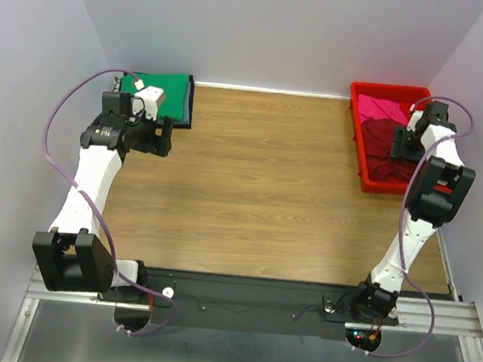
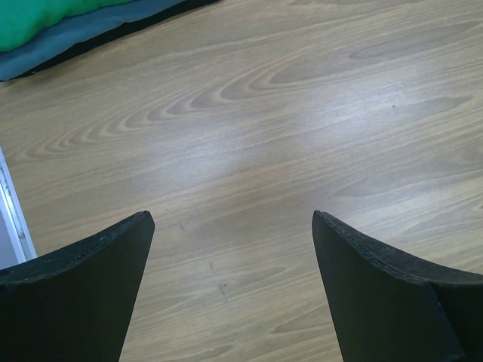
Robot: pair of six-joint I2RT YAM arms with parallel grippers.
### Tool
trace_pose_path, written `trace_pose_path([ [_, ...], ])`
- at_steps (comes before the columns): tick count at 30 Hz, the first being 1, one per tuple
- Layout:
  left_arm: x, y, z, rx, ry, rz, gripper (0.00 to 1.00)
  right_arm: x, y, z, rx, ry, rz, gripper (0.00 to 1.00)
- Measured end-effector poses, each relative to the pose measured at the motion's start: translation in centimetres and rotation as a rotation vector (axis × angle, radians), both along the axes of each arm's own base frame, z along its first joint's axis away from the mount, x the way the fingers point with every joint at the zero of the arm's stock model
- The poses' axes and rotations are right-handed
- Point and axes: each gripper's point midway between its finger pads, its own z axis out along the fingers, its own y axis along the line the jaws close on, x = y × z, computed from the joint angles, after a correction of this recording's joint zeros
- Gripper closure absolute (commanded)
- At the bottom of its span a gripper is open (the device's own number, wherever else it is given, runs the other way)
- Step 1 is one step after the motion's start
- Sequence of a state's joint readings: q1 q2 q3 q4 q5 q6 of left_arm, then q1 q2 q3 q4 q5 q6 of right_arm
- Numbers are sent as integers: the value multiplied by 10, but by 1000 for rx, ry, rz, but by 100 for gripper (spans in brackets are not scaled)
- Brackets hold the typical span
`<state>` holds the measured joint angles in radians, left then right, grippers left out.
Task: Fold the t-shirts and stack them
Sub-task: Grab the tshirt from the pile
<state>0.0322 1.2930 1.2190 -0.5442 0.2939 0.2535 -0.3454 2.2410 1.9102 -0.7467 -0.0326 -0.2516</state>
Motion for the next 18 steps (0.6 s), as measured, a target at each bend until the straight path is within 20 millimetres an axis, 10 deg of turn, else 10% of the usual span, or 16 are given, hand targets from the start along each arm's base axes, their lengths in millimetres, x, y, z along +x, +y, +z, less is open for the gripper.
trace_pose_path([
  [6, 0, 1, 0, 5, -1, 5, 1, -6, 5, 7, 15, -9, -4, 83],
  [9, 0, 1, 1, 4, -1, 4, 1, -14, 8, 36, 2, -47, -1, 87],
  [18, 1, -1, 5, -5, -9, -6, 1, -27, 11, 206, -139, -368, 20, 99],
])
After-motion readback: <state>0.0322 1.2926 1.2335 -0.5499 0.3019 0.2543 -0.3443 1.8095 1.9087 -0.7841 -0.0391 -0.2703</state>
